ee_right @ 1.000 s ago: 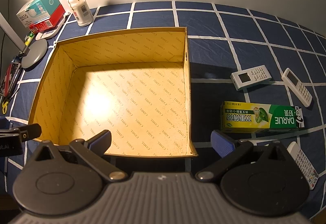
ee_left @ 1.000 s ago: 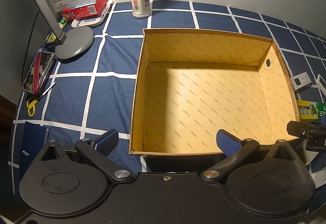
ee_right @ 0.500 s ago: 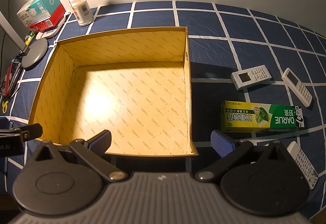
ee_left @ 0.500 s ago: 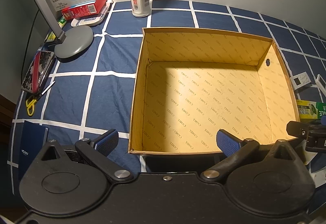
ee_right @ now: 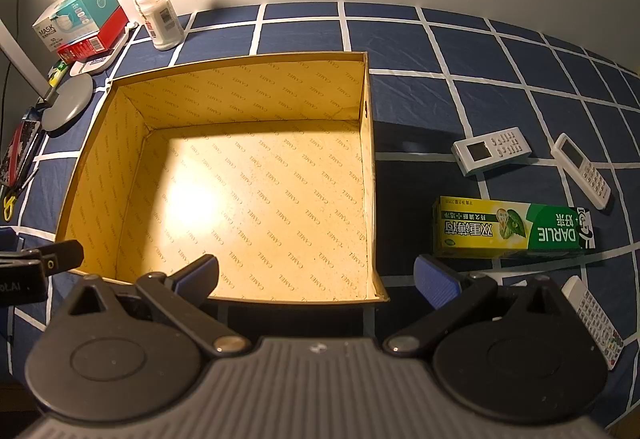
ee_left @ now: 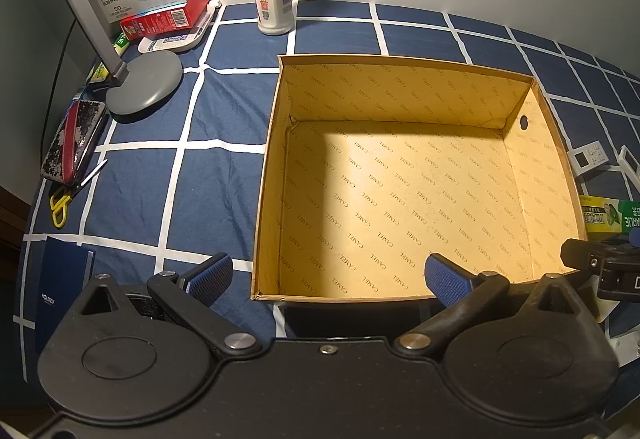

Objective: Organize objects

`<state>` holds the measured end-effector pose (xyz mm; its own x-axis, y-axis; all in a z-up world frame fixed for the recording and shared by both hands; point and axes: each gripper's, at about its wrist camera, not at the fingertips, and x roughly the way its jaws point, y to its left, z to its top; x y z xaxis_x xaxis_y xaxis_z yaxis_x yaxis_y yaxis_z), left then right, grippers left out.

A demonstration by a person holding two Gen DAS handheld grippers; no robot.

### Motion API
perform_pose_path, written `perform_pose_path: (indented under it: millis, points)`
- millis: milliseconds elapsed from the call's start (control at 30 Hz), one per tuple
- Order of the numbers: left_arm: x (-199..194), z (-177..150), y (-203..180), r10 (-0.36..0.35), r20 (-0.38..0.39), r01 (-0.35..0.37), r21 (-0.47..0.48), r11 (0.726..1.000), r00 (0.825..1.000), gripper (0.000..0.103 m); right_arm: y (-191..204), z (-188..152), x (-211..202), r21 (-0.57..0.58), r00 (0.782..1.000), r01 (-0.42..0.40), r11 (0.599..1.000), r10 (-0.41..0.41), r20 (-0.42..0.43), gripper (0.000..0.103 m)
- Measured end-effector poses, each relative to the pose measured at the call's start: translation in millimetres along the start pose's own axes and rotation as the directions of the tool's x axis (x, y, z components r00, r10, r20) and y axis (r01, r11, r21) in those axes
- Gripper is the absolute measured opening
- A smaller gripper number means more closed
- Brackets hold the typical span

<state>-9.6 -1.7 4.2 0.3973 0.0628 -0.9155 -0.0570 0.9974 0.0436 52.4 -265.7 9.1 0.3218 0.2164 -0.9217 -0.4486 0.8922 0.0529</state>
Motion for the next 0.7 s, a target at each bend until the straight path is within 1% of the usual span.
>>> perform_pose_path:
  millis: [700]
  points:
    - [-0.7, -0.6, 1.2, 0.007, -0.005, -0.007, -0.015, 1.000, 1.000, 0.103, -2.3, -1.1, -2.6, -0.026, 1.000, -0.015, 1.000, 0.016, 0.002, 0.103]
